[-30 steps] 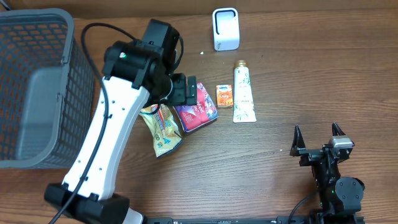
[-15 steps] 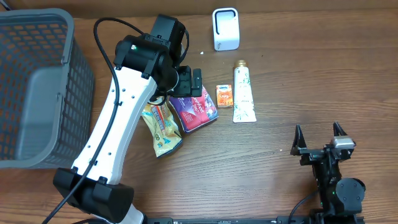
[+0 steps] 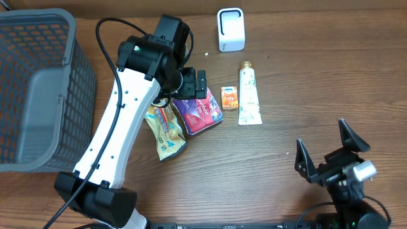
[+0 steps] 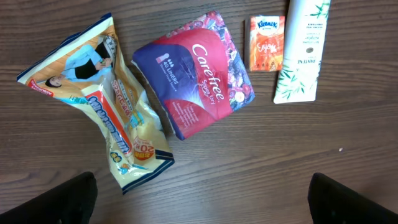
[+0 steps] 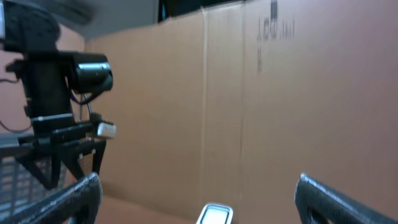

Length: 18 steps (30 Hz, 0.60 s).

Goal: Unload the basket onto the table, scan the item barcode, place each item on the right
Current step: 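Reach right gripper to the white-green tube and grasp it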

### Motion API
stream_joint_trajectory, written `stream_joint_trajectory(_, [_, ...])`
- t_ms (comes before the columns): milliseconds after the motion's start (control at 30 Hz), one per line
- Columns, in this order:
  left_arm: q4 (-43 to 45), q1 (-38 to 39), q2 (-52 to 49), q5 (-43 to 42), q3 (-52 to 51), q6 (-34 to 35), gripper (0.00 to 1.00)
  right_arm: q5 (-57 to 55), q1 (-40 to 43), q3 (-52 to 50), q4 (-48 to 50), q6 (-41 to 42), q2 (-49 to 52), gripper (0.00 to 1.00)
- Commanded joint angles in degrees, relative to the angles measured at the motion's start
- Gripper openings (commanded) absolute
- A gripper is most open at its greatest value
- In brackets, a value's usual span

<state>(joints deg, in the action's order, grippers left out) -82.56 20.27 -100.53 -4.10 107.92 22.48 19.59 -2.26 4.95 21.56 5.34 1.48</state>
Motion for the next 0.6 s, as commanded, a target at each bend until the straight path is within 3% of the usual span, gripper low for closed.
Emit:
stream_joint_trajectory(0, [0.15, 0.00, -0.13, -0.37, 0.02, 0.66, 1.00, 1.07, 0.09, 10.78, -6.56, -1.68, 4.79, 1.00])
stream_joint_trajectory(167, [0.13, 0.00, -0.13, -0.37, 0.02, 0.68, 1.00, 1.07, 0.09, 35.80, -33.59, -8.92, 23.91, 1.00])
stream_joint_trajectory(233, [0.13, 0.00, -0.13, -0.37, 0.02, 0.66, 1.00, 1.05, 0.09, 50.82, -49.72, -9.97, 36.74, 1.00])
stream_joint_trajectory(333, [0.15, 0.00, -0.13, -0.37, 0.02, 0.68, 1.00, 2.12, 0.02, 67.30, -64.87, -9.88, 53.02, 1.00])
stream_joint_trajectory(433, [0.15, 0.00, -0.13, -0.37, 0.02, 0.66, 1.00, 12.63, 0.02, 76.52, -73.53, -9.20, 64.41, 1.00])
stream_joint_trajectory(500, [0.15, 0.00, -0.13, -0.37, 0.02, 0.66, 1.00, 32.89, 0.02, 79.28, -77.20, -9.25, 75.23, 1.00])
stream_joint_trajectory(567, [0.13, 0.00, -0.13, -0.37, 0.02, 0.66, 1.00, 37.07, 0.00, 79.28, -76.63, -9.27, 79.19, 1.00])
